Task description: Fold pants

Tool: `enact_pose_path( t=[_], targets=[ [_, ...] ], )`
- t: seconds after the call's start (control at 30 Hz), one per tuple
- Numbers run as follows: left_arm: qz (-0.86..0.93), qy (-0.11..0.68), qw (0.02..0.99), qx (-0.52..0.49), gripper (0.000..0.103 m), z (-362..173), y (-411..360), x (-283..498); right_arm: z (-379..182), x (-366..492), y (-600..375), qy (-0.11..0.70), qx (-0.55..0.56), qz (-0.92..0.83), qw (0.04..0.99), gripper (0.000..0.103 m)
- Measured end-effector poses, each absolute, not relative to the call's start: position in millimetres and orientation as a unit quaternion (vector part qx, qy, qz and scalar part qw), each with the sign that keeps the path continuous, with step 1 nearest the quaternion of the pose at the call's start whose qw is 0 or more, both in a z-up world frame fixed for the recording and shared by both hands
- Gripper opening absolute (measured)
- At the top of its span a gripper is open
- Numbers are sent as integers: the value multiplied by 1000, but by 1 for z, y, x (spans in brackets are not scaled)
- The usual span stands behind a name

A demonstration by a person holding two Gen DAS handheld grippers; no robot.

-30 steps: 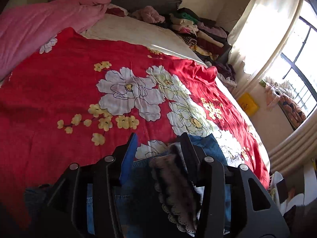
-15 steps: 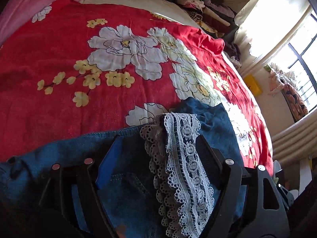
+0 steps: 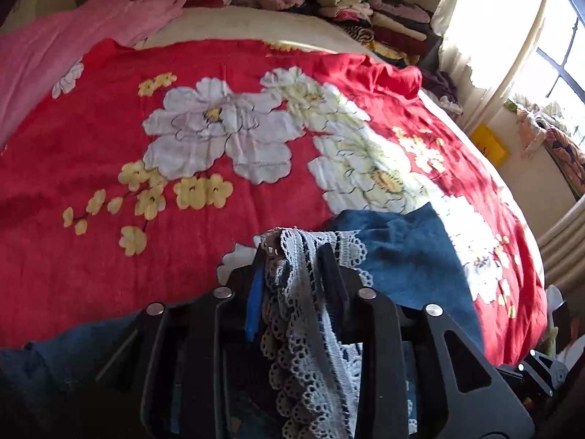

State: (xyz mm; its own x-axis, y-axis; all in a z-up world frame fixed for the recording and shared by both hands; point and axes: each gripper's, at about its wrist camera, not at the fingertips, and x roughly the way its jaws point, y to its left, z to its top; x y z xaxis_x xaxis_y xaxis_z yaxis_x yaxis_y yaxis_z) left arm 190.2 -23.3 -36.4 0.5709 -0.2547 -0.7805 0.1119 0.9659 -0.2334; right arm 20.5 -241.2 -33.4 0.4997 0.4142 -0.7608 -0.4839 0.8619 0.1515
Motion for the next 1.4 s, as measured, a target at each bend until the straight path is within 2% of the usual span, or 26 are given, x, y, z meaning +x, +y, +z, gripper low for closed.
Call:
enact_pose_path(
  t=[0.03,0.1,0.2,0.3,0.37,0.43,0.63,0.97,1.0,1.03,1.07,1.13,1.2,1.3,1.37,1.4],
  targets=[
    [-99,457,880,-88,37,-42,-19,190,-38,22,-241,436,-40,257,862,55],
    [-99,456,879,-99,42,-43,-13,185,-42,23,-243,440,-33,258,860,55],
    [-102,453,879,-107,45,-33,-8,175,-39,25,-246,439,-20,261,860,55],
    [-107,445,882,-110,50,-20,-8,163,-31,21,-251,429,-8,262,864,68],
    [-113,439,885,-108,54,-12,-8,152,-25,19,-255,422,-3,260,868,68],
    [-117,434,887,-101,59,-4,-11,141,-20,17,-260,416,2,255,873,74],
    [-129,421,894,-83,66,12,-12,106,-3,12,-269,397,7,246,884,75],
    [-123,437,885,-98,66,6,5,53,9,6,-279,382,12,236,894,75],
    [-128,439,883,-107,64,5,6,47,10,6,-279,381,12,235,894,75],
    [-133,441,880,-114,55,4,6,43,10,5,-279,381,12,235,894,75],
    [-141,442,878,-119,50,3,5,38,10,5,-279,381,13,236,894,75],
    [-151,447,873,-119,31,2,0,31,10,4,-280,381,14,236,894,75],
    [-169,459,864,-117,25,-2,-11,28,10,3,-280,382,14,237,893,75],
    [-180,477,854,-108,25,-13,-28,27,10,2,-279,383,12,238,892,75],
    [-181,491,845,-112,31,-23,-35,30,9,1,-279,384,11,238,892,75],
    [-178,499,841,-110,38,-29,-39,32,7,1,-279,385,11,237,892,75]
  ],
)
